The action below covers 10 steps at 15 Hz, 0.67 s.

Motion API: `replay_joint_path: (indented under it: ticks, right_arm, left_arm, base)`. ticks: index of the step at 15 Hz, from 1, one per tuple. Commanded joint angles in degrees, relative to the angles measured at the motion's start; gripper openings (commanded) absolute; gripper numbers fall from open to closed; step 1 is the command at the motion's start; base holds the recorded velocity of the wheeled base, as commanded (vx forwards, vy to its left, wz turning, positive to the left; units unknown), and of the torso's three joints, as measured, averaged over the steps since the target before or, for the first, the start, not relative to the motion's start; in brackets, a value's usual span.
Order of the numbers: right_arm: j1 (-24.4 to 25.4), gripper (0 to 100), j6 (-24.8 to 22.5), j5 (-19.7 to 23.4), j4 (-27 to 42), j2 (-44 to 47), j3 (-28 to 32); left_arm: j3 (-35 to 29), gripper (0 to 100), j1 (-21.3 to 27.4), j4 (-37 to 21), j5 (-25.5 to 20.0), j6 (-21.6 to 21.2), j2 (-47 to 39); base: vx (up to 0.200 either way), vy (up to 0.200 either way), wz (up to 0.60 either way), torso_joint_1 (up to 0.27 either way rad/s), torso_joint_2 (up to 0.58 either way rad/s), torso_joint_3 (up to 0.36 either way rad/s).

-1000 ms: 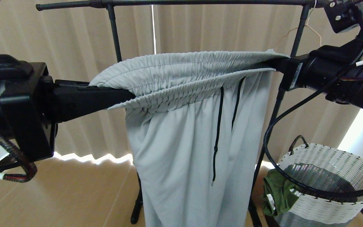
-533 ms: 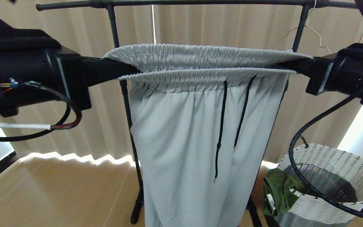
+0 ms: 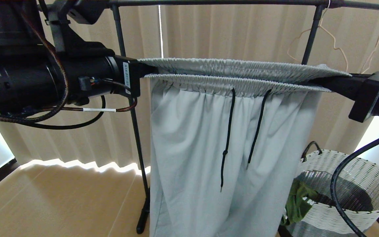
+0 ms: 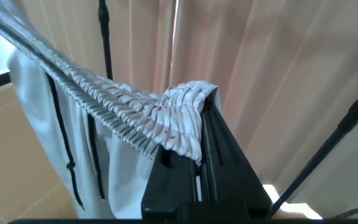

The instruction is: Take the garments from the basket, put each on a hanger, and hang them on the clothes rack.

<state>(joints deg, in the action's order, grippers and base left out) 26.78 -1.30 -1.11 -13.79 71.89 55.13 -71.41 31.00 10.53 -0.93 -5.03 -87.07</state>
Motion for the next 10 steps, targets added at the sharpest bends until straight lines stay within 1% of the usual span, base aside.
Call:
replay_joint_path:
  ticks: [1,4,7,10]
  right_arm:
    - [0.11,0,-0.01,0.05,-0.45,0.62,0.33]
    - [0.11,0,-0.01,0.05,-1.15,2.03,2.62]
    - [0.11,0,-0.01,0.05,-1.15,2.56,1.56]
    - [0.11,0,-0.1,-0.03,-1.07,2.73,2.35]
  left_arm:
    - [-0.04,0,0.29,0.01,0.05,-0.15,0.32]
    - [-0.31,0,0.29,0.01,-0.04,-0.5,1.64]
    - [1.36,0,0.29,0.01,-0.04,-0.68,1.64]
    - [1.1,0,0.2,0.01,-0.04,-0.85,1.64]
  base:
    - [0.0,0.0,0.0,0.0,0.0,0.0]
    - [0.0,0.0,0.0,0.0,0.0,0.0]
    - [0.0,0.0,0.0,0.0,0.0,0.0]
    - [0.0,0.0,0.0,0.0,0.0,0.0]
